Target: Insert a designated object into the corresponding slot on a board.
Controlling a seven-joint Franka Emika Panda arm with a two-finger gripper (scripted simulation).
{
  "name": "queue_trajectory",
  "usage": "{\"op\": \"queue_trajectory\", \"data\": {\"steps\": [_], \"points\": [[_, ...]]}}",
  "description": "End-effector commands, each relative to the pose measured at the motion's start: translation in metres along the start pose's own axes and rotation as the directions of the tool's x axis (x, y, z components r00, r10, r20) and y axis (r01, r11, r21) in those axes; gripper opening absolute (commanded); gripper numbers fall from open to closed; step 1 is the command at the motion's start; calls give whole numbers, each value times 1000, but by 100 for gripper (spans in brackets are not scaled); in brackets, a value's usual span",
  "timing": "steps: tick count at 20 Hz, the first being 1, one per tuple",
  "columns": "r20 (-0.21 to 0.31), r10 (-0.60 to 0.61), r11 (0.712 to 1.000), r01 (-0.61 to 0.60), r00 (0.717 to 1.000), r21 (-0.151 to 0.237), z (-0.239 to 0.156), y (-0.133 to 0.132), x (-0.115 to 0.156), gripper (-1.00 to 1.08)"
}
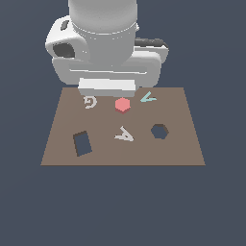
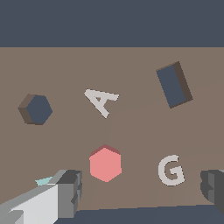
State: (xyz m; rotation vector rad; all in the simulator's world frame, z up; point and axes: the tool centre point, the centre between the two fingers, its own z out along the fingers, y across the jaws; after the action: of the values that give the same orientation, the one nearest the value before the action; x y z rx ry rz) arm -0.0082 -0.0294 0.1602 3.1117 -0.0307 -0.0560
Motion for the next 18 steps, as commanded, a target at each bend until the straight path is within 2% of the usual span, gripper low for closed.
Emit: {"op": "queue_trajectory", "data": {"steps": [1, 10, 18], "points": [[0, 0, 1000, 0, 1000, 0, 0, 0, 0, 100], [-6, -9, 1000, 9, 1000, 4, 16, -5, -7, 100], [-20, -31, 999, 31, 999, 15, 59, -16, -26, 100]]}}
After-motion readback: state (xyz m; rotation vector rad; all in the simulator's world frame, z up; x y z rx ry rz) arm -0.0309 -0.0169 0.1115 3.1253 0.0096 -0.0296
